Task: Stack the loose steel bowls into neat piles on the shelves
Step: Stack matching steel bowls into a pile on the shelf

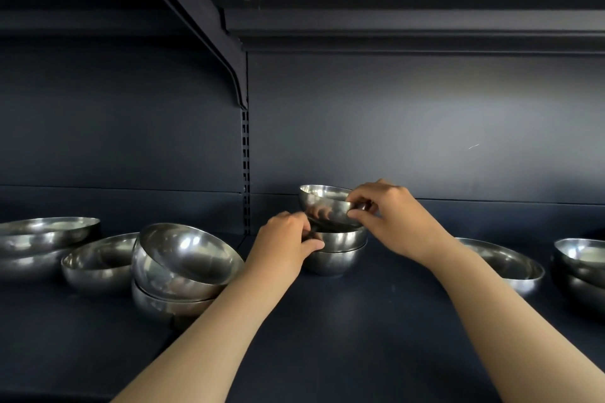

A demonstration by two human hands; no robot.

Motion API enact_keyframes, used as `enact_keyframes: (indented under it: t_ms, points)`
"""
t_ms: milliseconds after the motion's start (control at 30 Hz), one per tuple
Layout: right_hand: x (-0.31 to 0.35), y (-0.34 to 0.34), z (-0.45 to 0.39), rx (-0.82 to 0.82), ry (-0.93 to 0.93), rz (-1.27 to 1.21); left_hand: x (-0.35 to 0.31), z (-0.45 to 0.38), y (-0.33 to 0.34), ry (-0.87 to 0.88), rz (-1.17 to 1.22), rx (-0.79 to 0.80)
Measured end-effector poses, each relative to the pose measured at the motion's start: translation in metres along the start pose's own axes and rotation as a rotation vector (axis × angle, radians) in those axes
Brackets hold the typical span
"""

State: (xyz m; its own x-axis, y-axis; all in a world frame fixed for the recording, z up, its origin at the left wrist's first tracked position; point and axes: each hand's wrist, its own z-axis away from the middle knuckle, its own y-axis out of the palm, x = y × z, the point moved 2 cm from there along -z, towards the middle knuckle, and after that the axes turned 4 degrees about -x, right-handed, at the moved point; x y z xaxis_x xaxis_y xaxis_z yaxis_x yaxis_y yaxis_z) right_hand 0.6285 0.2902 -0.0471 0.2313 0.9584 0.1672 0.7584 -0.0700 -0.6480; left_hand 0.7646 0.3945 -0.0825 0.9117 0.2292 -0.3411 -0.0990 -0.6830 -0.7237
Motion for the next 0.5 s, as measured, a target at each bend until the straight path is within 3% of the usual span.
enact_keyframes:
  t_ms: [500]
  points:
    - [-0.001, 0.0029, 0.0001, 0.053, 0.002, -0.027, 0.0006, 0.0032, 0.0098, -0.121, 0.002, -0.02]
